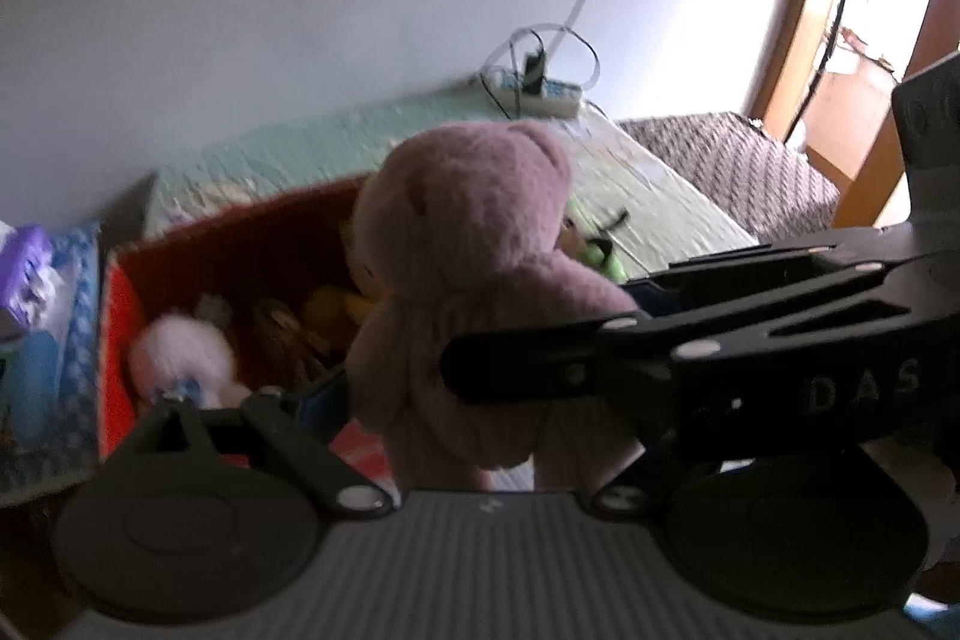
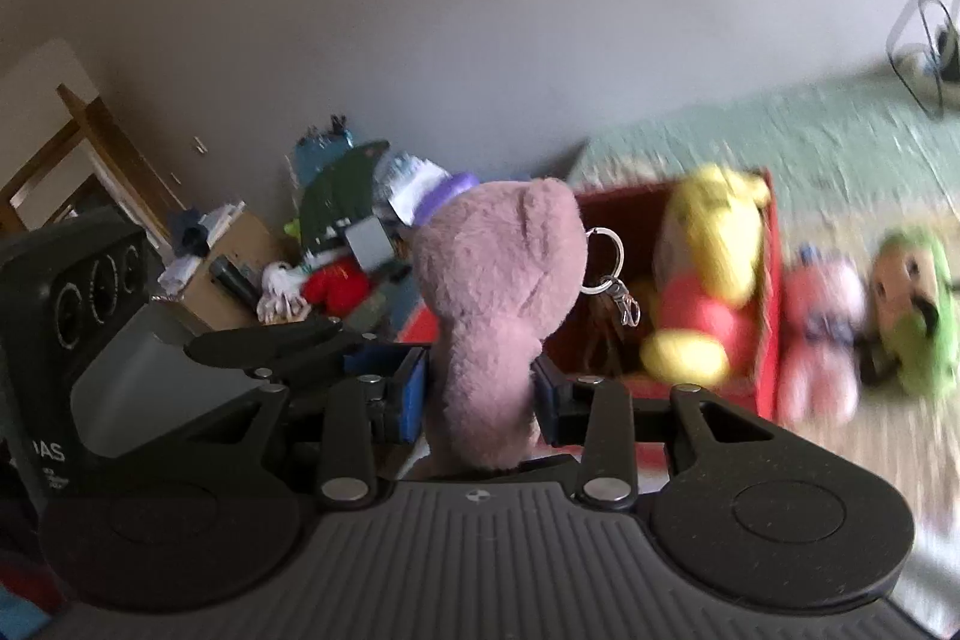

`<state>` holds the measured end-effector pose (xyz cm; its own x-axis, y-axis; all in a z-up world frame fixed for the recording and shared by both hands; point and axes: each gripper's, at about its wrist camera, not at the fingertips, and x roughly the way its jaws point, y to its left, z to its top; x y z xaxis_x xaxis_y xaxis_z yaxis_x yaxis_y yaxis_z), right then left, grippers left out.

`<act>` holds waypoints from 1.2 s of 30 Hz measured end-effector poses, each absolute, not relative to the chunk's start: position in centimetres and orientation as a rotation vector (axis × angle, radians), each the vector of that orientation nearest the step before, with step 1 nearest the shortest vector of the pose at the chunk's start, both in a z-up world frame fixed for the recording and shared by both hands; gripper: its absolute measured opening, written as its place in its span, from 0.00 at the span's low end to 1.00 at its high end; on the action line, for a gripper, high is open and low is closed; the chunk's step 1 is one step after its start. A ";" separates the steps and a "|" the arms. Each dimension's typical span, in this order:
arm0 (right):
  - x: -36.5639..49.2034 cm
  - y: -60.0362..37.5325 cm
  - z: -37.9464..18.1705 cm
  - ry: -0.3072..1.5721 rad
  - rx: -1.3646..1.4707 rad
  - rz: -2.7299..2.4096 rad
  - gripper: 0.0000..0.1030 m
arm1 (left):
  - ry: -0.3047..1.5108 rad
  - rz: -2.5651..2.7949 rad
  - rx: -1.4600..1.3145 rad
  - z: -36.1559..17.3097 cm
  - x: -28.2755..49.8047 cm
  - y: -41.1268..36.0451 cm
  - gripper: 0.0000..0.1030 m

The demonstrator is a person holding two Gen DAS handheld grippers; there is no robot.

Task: Organize objects
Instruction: 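Carry the pink teddy bear with the right gripper over the red box, then lower the pink teddy bear into the red box and open the right gripper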

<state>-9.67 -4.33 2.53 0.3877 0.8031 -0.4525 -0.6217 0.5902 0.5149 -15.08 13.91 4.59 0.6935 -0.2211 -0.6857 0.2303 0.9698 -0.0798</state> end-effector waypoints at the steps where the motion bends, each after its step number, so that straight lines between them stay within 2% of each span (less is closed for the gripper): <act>1: -9.3 -3.8 2.8 0.714 0.272 0.924 0.38 | 0.754 -0.245 0.014 4.9 -14.8 14.3 0.85; 13: -2.8 0.3 2.7 0.659 0.274 0.903 0.38 | 0.761 -0.135 0.063 4.8 -7.3 17.1 0.85; 29: 2.5 1.6 -2.5 0.786 0.313 0.796 0.38 | 0.909 -0.119 0.051 -1.2 -1.1 17.6 0.84; 36: 2.9 2.9 -4.1 0.862 0.280 0.731 0.37 | 0.973 -0.130 0.052 -3.8 -0.5 17.9 0.87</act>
